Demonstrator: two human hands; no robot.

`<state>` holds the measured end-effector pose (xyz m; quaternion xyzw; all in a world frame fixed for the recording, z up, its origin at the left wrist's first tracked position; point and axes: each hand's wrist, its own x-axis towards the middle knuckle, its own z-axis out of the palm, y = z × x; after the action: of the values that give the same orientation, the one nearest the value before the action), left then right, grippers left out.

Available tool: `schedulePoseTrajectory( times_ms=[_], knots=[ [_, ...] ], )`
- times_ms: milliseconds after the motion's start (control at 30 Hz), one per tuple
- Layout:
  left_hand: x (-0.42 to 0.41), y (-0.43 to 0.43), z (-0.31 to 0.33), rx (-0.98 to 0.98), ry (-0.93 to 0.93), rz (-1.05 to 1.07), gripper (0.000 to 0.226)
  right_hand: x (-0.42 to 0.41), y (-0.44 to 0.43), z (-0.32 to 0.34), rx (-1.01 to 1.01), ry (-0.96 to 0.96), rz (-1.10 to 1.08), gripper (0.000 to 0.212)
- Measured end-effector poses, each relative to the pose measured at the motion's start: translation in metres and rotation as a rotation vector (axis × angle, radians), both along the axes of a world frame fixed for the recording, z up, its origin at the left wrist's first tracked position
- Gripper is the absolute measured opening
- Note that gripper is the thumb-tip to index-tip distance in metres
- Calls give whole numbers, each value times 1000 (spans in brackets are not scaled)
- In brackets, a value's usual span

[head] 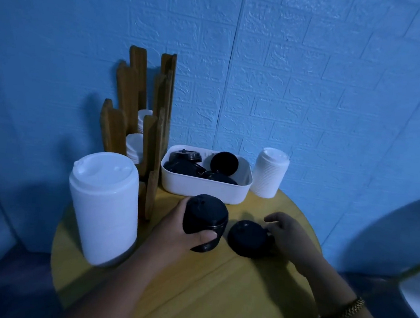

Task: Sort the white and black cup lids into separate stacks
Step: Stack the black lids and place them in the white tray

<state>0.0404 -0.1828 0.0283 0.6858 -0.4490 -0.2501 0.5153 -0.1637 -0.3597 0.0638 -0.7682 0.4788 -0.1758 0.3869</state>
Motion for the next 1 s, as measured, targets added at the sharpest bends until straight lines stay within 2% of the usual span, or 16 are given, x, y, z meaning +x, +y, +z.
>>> schedulePoseTrajectory(
  times_ms=[33, 100, 167, 233, 300, 367, 467, 533, 600, 667, 700, 833, 1000],
  knots=[
    [0, 1, 1, 1, -5, 0, 76, 0, 1, 2, -162, 105, 15, 28],
    [-1, 0, 1, -4, -20, 1, 90, 2, 2, 5, -340, 157, 42, 34],
    [0, 0, 0, -2, -26, 3, 99, 4, 5, 4, -337, 118, 137, 32],
    [1, -1, -1, 0, -10, -1, 96, 7, 9, 2, -257, 258, 316, 53],
    [1, 0, -1, -1, -9, -2, 89, 11, 12, 1, -276, 424, 459, 75],
    [0, 0, 0, 0, -14, 2, 83, 14, 14, 1, -311, 431, 461, 81],
    [0, 0, 0, 0, -13, 4, 89, 14, 13, 0, -346, 439, 394, 80],
    [0, 0, -1, 0, -10, 2, 96, 12, 15, 4, -431, 358, 321, 75],
    [1, -1, -2, -1, -5, 1, 97, 15, 19, 14, -528, 109, 250, 71],
    [2, -1, -2, 6, -4, 3, 94, 30, 30, 24, -482, -139, 320, 71],
    [2, -1, -1, 11, -3, 4, 93, 40, 37, 28, -446, -180, 410, 71],
    [5, -2, -1, 19, -29, -11, 95, 76, 44, 27, -452, 53, 727, 70],
    [8, -6, -4, 54, -47, 3, 88, 80, 32, 28, -224, -20, 850, 65]
  ],
)
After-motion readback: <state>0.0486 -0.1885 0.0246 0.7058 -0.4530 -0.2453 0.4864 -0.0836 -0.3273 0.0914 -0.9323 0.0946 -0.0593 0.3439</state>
